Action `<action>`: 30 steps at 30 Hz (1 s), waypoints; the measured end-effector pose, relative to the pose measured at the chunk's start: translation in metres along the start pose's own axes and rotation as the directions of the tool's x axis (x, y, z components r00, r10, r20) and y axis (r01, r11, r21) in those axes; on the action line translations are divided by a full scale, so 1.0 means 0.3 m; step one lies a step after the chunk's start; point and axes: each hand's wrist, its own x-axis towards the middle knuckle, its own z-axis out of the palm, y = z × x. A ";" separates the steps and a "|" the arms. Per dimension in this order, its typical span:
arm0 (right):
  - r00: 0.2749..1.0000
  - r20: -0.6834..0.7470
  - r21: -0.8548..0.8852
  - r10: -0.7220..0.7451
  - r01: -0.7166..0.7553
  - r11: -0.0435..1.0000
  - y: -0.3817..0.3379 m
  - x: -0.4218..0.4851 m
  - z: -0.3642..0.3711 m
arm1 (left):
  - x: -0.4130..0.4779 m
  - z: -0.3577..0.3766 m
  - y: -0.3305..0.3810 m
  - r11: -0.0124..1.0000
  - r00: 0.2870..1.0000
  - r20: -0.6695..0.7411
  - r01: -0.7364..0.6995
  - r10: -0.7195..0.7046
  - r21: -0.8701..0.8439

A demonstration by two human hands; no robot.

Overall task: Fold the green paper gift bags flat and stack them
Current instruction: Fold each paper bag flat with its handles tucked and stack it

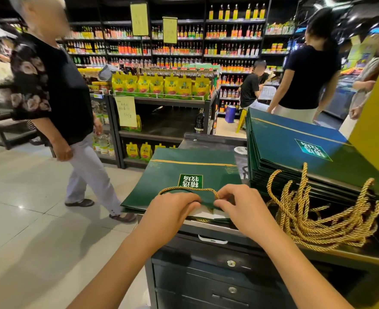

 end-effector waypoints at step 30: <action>0.986 0.010 0.298 -0.168 0.157 0.942 0.118 -0.048 0.023 | -0.017 0.159 0.084 0.998 0.880 -0.472 -0.052 0.056 0.021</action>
